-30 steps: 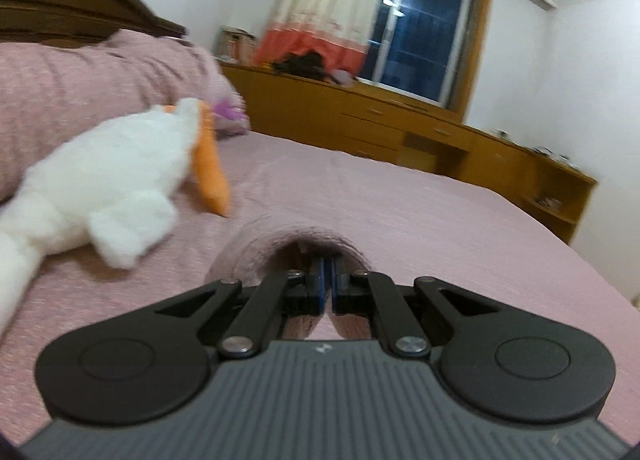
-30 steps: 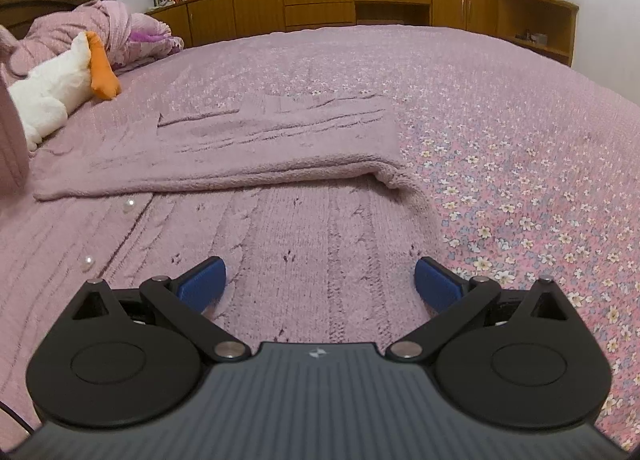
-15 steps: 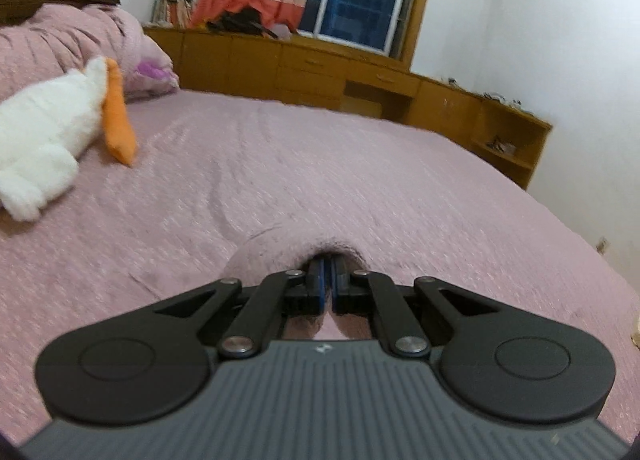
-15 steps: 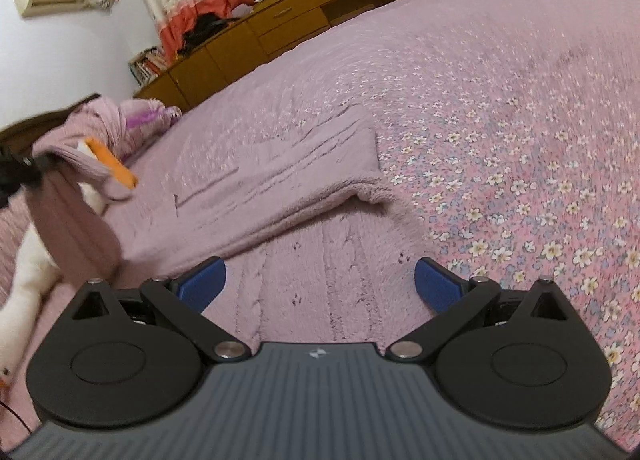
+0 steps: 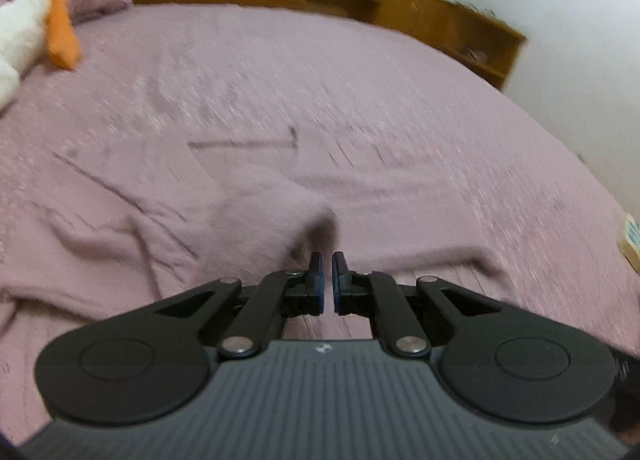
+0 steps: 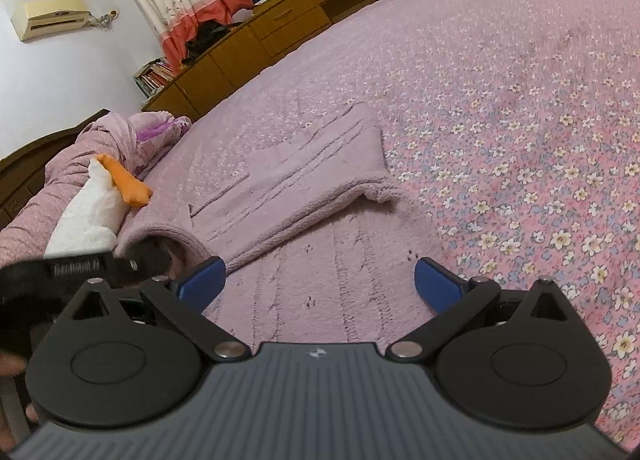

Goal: Fold small clothes

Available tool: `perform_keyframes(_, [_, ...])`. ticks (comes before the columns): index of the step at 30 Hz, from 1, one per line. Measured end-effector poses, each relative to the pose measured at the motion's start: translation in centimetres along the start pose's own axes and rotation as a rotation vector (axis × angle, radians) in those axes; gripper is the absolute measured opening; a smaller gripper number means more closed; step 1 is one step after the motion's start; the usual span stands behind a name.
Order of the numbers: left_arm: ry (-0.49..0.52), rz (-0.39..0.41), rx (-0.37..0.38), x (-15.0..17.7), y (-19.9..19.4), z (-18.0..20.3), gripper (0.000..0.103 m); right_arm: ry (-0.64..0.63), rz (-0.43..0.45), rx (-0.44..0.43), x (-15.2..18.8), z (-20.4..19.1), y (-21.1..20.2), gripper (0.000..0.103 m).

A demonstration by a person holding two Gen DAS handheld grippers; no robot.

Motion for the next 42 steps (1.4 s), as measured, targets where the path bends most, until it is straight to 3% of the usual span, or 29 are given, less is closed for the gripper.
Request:
perform_keyframes(4, [0.021, -0.034, 0.001, 1.1, -1.0, -0.3, 0.009, -0.007, -0.005, -0.001, 0.2, -0.1, 0.0, 0.103])
perform_keyframes(6, [0.008, -0.047, -0.012, 1.6, -1.7, -0.9, 0.031, -0.018, -0.005, 0.002, 0.3, -0.3, 0.1, 0.103])
perform_keyframes(8, [-0.007, -0.062, -0.032, 2.1, -2.6, -1.8, 0.040, -0.029, -0.004, 0.006, 0.3, -0.4, 0.2, 0.103])
perform_keyframes(18, [-0.072, -0.073, -0.209, 2.1, -6.8, -9.3, 0.040, -0.139, 0.003, 0.053, 1.4, -1.3, 0.0, 0.103])
perform_keyframes(25, [-0.088, -0.083, -0.296, 0.7, -7.3, -14.8, 0.040, -0.275, -0.009, 0.091, 2.1, -3.6, 0.2, 0.103])
perform_keyframes(30, [-0.160, -0.037, -0.297, 0.4, -6.4, -17.1, 0.040, -0.336, -0.012, 0.087, 1.6, -6.0, 0.7, 0.101])
perform_keyframes(37, [-0.136, 0.015, -0.275, 0.7, -6.0, -18.3, 0.041, -0.548, -0.027, 0.054, 0.5, -11.6, 3.6, 0.089])
perform_keyframes(42, [-0.184, 0.041, -0.245, 0.9, -6.2, -19.5, 0.041, -0.602, -0.085, 0.031, -0.2, -14.5, 7.1, 0.082])
Point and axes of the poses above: each gripper's, at about its wrist camera, not at the fingertips, and y roughly the way its jaws point, z to its right, x to its underside, the point moved 3 cm from there along y, roughly the way its jaws point, and after that the axes turned 5 degrees about x, right-handed, at the moved point
